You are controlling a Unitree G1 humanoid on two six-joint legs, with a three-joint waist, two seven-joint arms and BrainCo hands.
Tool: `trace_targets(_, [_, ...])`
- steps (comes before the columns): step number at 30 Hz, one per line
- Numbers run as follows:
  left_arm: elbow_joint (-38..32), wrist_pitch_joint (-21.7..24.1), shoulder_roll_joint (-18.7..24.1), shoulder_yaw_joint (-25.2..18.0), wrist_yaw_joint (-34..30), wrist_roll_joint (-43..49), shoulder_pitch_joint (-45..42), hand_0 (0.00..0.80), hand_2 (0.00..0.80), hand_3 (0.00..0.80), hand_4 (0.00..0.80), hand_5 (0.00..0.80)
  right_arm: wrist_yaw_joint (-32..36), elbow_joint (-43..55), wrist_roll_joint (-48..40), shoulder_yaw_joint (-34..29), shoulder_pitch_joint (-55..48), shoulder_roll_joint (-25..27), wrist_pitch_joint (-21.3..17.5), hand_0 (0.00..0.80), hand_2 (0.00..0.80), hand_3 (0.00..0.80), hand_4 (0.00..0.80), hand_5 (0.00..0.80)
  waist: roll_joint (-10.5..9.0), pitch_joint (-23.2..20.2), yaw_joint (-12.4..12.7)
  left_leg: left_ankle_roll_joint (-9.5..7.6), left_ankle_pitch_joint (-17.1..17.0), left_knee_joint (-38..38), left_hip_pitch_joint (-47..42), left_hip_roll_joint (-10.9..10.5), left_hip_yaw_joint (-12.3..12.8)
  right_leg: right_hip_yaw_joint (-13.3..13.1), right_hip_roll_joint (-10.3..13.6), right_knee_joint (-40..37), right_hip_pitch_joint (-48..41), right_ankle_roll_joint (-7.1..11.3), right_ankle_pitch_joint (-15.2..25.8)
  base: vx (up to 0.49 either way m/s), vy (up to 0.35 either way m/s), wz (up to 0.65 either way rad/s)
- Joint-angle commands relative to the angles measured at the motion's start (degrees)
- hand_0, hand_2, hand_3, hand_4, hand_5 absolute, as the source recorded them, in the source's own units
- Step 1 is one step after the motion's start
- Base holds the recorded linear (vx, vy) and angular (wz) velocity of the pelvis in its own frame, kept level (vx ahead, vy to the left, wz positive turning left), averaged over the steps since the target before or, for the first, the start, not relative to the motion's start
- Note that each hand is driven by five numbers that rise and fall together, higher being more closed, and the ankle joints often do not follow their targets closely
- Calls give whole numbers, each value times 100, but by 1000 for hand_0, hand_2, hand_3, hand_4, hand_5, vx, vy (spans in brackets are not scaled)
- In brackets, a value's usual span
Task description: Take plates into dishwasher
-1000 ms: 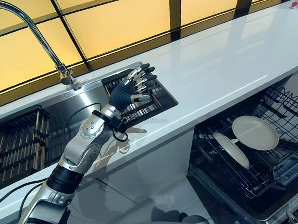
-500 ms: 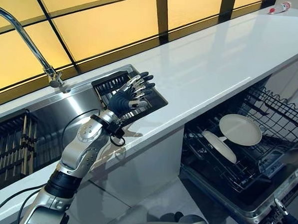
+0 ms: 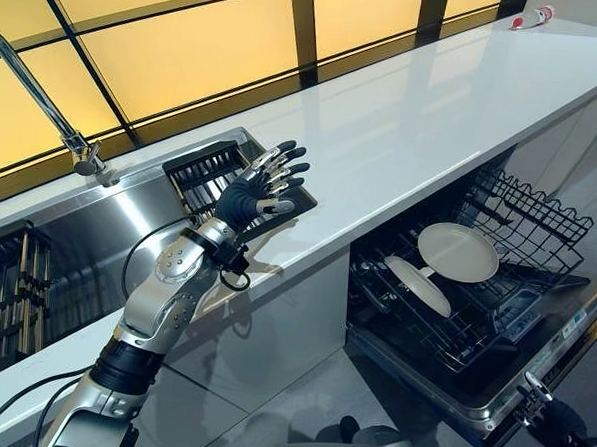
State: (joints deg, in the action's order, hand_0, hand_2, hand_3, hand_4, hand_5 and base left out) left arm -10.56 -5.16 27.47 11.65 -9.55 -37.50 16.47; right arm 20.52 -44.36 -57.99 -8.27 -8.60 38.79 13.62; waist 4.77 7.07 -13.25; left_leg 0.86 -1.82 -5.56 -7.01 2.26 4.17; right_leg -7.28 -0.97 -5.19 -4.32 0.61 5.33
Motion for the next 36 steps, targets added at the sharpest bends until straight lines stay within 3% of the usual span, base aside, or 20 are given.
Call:
trace_targets(1, [439,437,111,18,17,-92,880,0,0,0,0,0,474,403,-482,187,2899,-233,-384,0,0,0,0,0,-61,8,557,-347,702,56,-421,-334,177,-52,-9,19,-174,232,-303,0,0,0])
trace_targets(12, [581,456,139,110,-49,-176,1010,0,0,0,0,0,393,561,-760,216,3228,-367,-437,0,0,0,0,0,-176,-46,659,-362,678,56,-453,-333,129,-51,-20,19,-237,215,-290,4,-11,26])
trace_targets(20, [612,443,183,40,24,-169,977,0,0,0,0,0,-197,474,254,324,3082,-251,-492,0,0,0,0,0,-262,-119,652,-372,679,56,-471,-312,139,-91,-42,19,-250,206,-286,2,4,1])
trace_targets(26, [474,619,352,-132,150,-209,775,0,0,0,0,0,-485,805,740,31,2160,15,-592,0,0,0,0,0,-315,-21,441,-407,707,56,-505,-346,227,-249,-76,19,-197,232,-241,-55,87,-1])
trace_targets(28, [374,701,321,-264,261,-108,544,0,0,0,0,0,-747,1011,1149,-153,1736,5,-632,0,0,0,0,0,-346,79,379,-480,857,367,-376,-536,26,-498,-114,28,-184,251,-170,-81,164,-12])
trace_targets(30, [202,785,303,-392,578,65,263,0,0,0,0,0,-1120,1224,1300,-96,1515,-58,-657,0,0,0,0,0,-361,148,470,-567,860,495,-174,-840,-546,-859,-225,188,-47,286,-115,-112,154,-56])
trace_targets(31, [134,778,300,-469,611,92,169,0,0,0,0,0,-1373,1222,1540,-142,1430,-81,-685,0,0,0,0,0,-359,163,480,-590,823,458,-133,-883,-620,-937,-260,254,30,300,-105,-116,167,-126])
trace_targets(34, [141,802,200,-515,611,205,39,0,0,0,0,0,-2287,1159,2063,-403,1268,-29,-621,0,0,0,0,0,-363,239,346,-630,868,472,-136,-874,-317,-992,-204,187,174,387,75,-121,147,-114])
trace_targets(35, [164,823,212,-509,642,241,14,0,0,0,0,0,-2550,1143,2302,-515,1256,-4,-520,0,0,0,0,0,-365,281,335,-617,844,440,-157,-848,-247,-868,-163,232,228,430,89,-120,78,-56])
trace_targets(36, [186,826,241,-500,767,282,2,0,0,0,0,0,-2843,1066,2632,-556,1317,15,-381,0,0,0,0,0,-366,345,377,-622,841,411,-209,-801,-130,-482,-72,408,299,478,19,-157,54,-64])
